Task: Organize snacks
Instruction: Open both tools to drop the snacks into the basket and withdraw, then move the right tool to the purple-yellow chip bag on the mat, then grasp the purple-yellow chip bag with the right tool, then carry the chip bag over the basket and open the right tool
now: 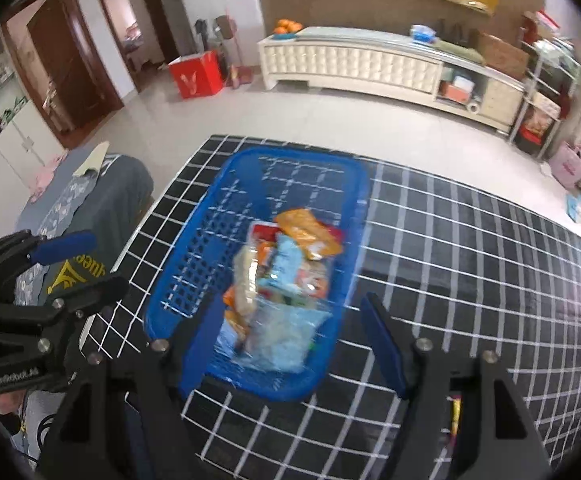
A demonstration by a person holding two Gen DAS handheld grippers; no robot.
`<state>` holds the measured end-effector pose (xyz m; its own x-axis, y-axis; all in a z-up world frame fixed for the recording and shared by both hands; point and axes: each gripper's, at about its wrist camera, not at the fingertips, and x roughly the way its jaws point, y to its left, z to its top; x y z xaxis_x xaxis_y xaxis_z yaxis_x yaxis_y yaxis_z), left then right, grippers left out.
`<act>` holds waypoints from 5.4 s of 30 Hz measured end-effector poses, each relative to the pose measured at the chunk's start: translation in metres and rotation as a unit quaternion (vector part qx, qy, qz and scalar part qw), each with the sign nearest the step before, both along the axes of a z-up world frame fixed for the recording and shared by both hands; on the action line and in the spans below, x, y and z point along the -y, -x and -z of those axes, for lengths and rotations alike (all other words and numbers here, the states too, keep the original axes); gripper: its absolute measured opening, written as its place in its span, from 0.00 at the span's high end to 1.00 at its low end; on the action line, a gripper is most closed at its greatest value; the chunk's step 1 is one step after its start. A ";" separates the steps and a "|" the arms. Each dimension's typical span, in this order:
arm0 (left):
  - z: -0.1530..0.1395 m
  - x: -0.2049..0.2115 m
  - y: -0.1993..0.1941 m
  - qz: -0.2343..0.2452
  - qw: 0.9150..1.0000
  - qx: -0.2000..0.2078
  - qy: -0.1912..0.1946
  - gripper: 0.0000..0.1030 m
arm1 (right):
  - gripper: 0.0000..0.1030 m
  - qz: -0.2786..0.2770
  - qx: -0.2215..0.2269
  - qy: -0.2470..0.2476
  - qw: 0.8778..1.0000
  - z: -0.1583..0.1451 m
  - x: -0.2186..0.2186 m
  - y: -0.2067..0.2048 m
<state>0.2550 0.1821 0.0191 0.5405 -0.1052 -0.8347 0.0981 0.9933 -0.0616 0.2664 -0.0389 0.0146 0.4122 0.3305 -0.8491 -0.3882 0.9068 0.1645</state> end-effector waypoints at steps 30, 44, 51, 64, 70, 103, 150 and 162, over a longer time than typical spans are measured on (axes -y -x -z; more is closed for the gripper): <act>0.026 0.212 0.035 0.128 0.991 0.022 -0.030 0.15 | 0.00 0.058 -0.013 0.044 0.997 0.052 0.194 0.070; 0.082 0.238 0.066 0.067 0.996 0.026 -0.047 0.00 | 0.00 0.088 -0.016 0.053 0.995 0.112 0.219 0.086; 0.121 0.232 0.067 0.016 1.000 -0.009 -0.001 0.00 | 0.00 0.061 -0.038 0.066 0.995 0.143 0.214 0.079; 0.173 0.238 0.043 -0.005 0.998 -0.055 -0.003 0.00 | 0.00 0.064 -0.072 0.069 0.993 0.189 0.214 0.046; 0.180 0.245 0.033 -0.004 0.998 -0.062 -0.007 0.00 | 0.00 0.053 -0.054 0.077 0.994 0.195 0.208 0.030; 0.122 0.234 0.064 -0.005 1.000 0.004 0.001 0.00 | 0.51 0.034 0.026 0.046 0.998 0.108 0.175 0.086; 0.031 -0.043 0.047 -0.131 0.989 0.063 0.000 0.00 | 0.50 -0.105 0.020 0.042 0.993 0.061 -0.078 -0.004; 0.065 -0.049 0.010 -0.113 0.993 0.034 0.007 0.00 | 0.50 -0.129 -0.008 0.049 0.990 0.096 -0.108 -0.031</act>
<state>0.2450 0.2308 -0.0456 0.6063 0.0135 -0.7951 -0.1235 0.9893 -0.0774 0.2975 0.0688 -0.0810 0.3112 0.3382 -0.8881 -0.6063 0.7903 0.0885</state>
